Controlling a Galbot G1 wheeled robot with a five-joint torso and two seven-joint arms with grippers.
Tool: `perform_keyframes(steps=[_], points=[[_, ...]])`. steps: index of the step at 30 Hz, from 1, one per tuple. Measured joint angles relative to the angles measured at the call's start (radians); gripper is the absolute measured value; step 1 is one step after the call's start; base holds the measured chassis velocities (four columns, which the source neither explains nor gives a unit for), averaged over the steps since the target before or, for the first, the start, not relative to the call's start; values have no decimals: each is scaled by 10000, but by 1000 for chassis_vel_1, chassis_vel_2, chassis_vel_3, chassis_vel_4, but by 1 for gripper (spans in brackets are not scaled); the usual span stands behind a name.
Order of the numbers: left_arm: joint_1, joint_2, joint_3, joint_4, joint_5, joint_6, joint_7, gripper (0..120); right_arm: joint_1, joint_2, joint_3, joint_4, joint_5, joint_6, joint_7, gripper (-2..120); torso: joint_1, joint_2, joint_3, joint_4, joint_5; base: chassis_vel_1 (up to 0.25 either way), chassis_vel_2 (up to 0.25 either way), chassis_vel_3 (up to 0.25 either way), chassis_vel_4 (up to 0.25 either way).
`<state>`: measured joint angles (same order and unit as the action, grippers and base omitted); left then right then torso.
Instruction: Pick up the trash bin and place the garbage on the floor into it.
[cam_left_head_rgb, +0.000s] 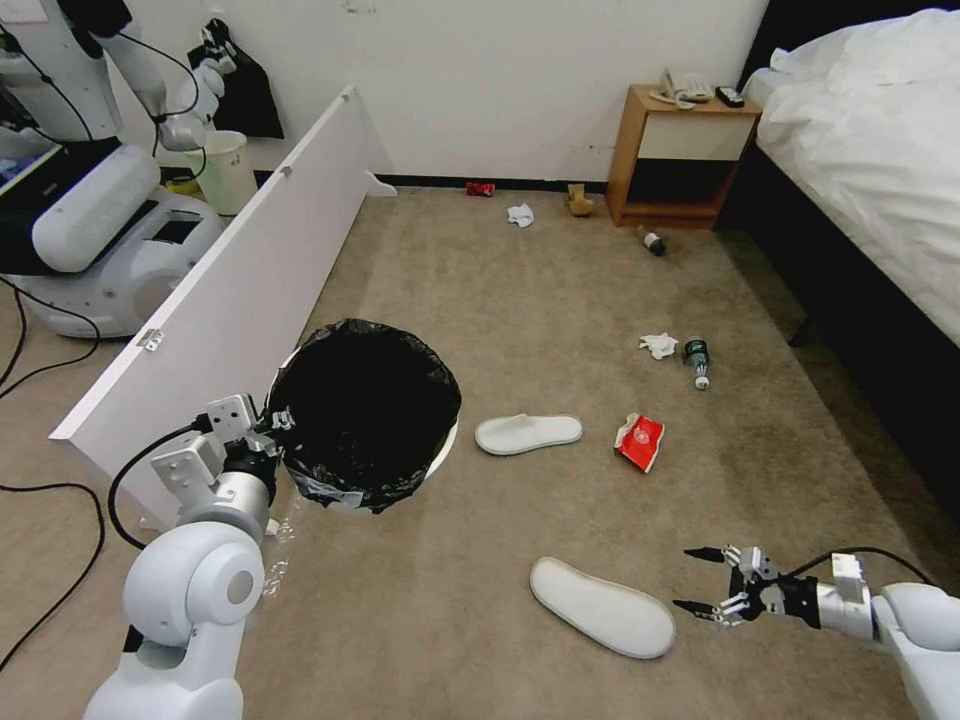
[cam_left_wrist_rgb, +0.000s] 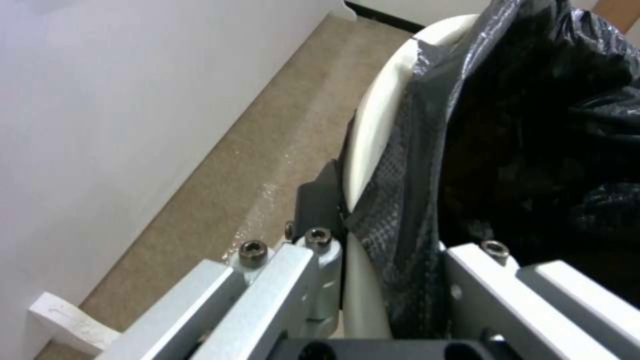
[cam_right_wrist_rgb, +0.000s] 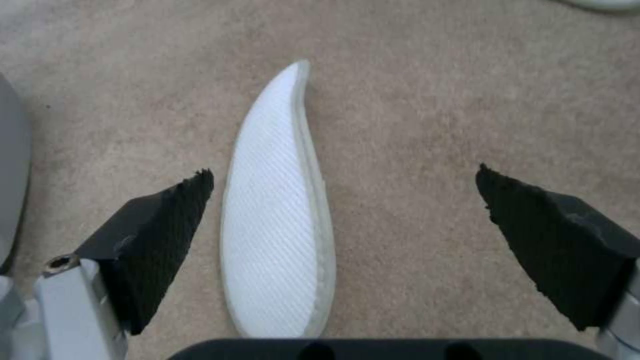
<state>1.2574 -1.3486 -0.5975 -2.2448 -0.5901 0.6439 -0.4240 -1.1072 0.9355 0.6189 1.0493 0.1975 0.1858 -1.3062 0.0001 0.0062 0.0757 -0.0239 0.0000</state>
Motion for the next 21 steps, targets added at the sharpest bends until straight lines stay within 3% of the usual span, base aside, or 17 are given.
perform_keyframes(steps=[21], points=[[-29,-65,10,174,98,-34,-2,4,842,717,-561,-1396,-691,408,15,100,0,0,0,0,0,0,0,0,0]])
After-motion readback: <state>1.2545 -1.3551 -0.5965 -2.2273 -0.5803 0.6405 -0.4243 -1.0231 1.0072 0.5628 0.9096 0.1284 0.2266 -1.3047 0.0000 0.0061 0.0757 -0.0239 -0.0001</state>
